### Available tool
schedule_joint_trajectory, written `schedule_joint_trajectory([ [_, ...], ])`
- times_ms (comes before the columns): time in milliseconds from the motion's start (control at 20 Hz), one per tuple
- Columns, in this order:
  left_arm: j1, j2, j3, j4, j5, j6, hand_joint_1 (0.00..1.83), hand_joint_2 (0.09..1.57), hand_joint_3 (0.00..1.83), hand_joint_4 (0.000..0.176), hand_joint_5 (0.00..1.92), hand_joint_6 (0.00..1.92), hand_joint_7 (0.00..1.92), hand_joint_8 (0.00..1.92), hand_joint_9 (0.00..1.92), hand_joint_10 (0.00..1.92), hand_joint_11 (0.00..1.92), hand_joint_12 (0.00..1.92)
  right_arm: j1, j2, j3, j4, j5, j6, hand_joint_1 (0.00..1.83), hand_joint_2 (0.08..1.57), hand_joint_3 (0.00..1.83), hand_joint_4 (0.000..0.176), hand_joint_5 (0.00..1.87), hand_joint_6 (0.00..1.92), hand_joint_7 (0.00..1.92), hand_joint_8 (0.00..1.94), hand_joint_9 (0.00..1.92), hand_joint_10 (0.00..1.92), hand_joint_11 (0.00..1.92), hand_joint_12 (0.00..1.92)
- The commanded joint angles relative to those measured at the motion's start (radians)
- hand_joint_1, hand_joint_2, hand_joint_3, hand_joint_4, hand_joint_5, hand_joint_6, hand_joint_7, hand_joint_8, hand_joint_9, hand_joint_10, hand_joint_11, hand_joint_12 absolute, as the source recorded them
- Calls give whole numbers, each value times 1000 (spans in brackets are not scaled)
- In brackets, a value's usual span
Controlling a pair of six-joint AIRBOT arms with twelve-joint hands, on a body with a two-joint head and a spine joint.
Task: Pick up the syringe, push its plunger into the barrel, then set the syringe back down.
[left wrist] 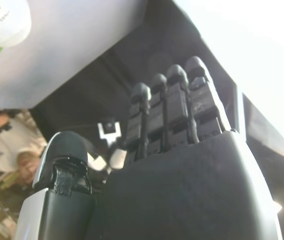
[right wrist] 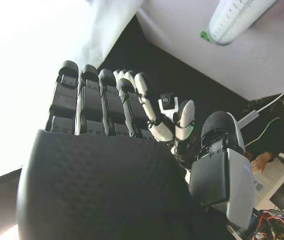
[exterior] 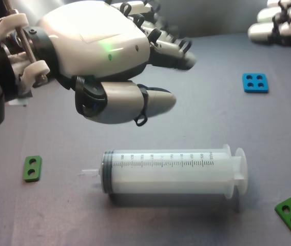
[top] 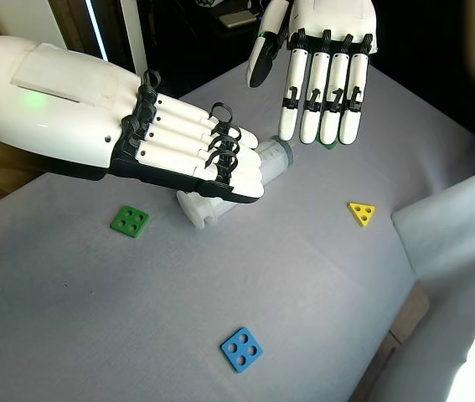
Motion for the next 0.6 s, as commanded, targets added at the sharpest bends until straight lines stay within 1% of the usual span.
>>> schedule_joint_trajectory([
  [0,-23,10,3,31,-107,-33,621,1534,0,0,372,1842,443,1595,420,1764,329,1874,14,2,-2,36,50,-3,47,1413,0,0,484,731,561,529,473,516,29,1235],
  [50,-32,13,5,108,-118,-114,641,1527,0,0,379,1905,429,1856,473,1890,487,1912,13,2,-2,36,50,-3,47,1468,0,0,441,1312,522,1162,435,1148,104,1576],
  [100,-41,14,6,159,-123,-178,648,1524,0,0,383,1918,442,1908,477,1915,538,1919,13,2,-2,36,50,-3,92,1492,2,0,456,1601,520,1535,411,1579,165,1836],
  [150,-50,15,2,200,-125,-225,660,1522,0,0,388,1920,474,1918,490,1920,543,1921,13,2,-2,37,50,-3,117,1508,2,0,453,1720,514,1684,404,1760,212,1904],
  [200,-56,17,-1,242,-129,-267,437,1561,51,0,499,1921,533,1920,523,1921,576,1921,13,3,-2,37,49,-3,180,1528,3,0,432,1819,495,1841,423,1889,297,1918],
  [250,-62,19,-4,298,-137,-326,334,1569,99,0,569,1921,586,1921,596,1921,653,1921,13,3,-3,37,49,-3,256,1538,1,0,455,1901,530,1921,512,1915,420,1920],
  [300,-64,20,-7,372,-155,-385,320,1571,103,0,633,1921,645,1921,651,1921,719,1921,13,3,-3,37,49,-3,299,1549,1,0,473,1917,528,1937,554,1920,495,1921],
  [350,-64,21,-11,447,-170,-441,330,1571,94,0,666,1921,685,1921,668,1921,740,1921,13,3,-3,37,49,-3,335,1549,0,0,502,1920,535,1940,573,1921,533,1921],
  [400,-65,20,-10,449,-153,-446,385,1571,52,0,697,1921,719,1921,687,1921,770,1921,13,3,-3,37,49,-3,367,1559,6,0,592,1921,601,1941,611,1921,565,1921],
  [450,-64,21,-3,456,-161,-458,414,1571,31,0,721,1921,741,1921,686,1921,771,1921,13,3,-3,37,49,-3,437,1554,2,0,644,1921,653,1941,655,1921,633,1921],
  [500,-62,22,6,473,-171,-493,397,1571,18,0,726,1921,753,1921,681,1921,749,1921,13,3,-4,37,49,-3,516,1532,0,0,670,1921,689,1941,667,1921,672,1921],
  [550,-66,24,12,489,-171,-518,357,1571,38,0,715,1921,750,1921,665,1921,711,1921,12,3,-4,37,49,-3,529,1512,0,0,714,1921,736,1941,685,1921,667,1921],
])
